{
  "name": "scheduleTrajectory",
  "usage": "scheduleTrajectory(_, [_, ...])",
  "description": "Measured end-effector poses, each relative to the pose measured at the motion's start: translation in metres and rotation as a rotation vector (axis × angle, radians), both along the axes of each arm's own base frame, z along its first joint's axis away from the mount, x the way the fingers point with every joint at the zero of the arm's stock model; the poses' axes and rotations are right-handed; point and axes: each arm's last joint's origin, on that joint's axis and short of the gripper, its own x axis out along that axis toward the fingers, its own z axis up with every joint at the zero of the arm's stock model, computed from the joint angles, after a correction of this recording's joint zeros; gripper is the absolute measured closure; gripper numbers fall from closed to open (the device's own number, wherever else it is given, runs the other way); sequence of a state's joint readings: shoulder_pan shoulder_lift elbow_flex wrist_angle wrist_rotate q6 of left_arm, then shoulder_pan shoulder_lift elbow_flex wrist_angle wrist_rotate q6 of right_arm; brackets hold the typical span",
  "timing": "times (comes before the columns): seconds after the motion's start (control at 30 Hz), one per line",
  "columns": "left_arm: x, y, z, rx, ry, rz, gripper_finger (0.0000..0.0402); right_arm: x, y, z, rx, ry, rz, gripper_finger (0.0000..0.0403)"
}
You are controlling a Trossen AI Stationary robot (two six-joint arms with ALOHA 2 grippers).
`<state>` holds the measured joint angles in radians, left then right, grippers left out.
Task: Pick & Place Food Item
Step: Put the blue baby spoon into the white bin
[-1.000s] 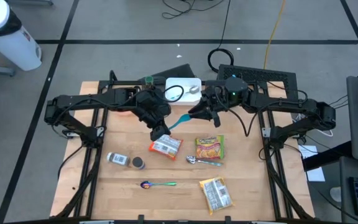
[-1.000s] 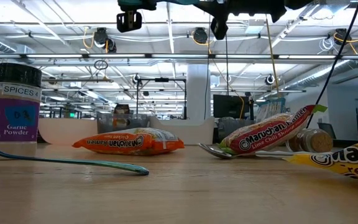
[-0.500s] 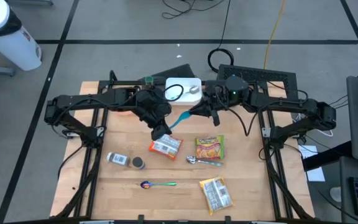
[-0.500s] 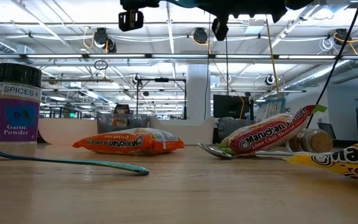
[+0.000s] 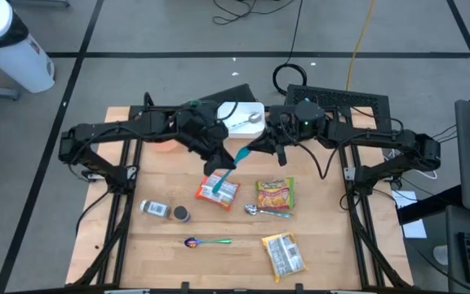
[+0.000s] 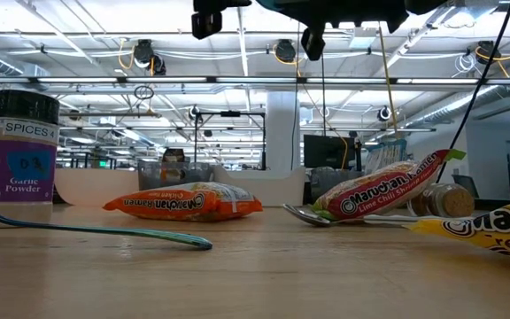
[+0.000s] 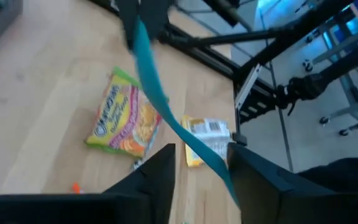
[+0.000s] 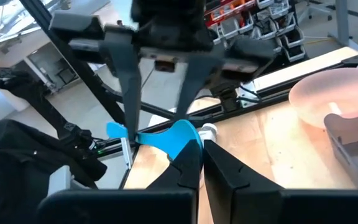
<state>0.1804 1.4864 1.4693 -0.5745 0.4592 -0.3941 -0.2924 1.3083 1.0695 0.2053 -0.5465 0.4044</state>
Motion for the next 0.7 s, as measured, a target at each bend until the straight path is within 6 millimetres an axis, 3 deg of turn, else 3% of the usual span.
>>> scheduleTrajectory(0.17, [-0.006,0.022,0.012,0.038,-0.017,0.055,0.0219,0.000,-0.001,0.000,0.031,0.009,-0.043,0.0402])
scheduleTrajectory(0.37, [-0.019,0.033,0.054,0.267,-0.078,0.146,0.0218,-0.001,-0.007,-0.004,0.048,0.056,-0.154,0.0402])
scheduleTrajectory(0.53, [-0.031,0.022,0.087,0.514,-0.081,0.229,0.0218,-0.005,-0.021,-0.009,0.054,0.104,-0.308,0.0402])
scheduleTrajectory(0.7, [-0.034,0.003,0.090,0.776,0.008,0.250,0.0218,-0.010,-0.040,-0.004,0.098,0.054,-0.459,0.0402])
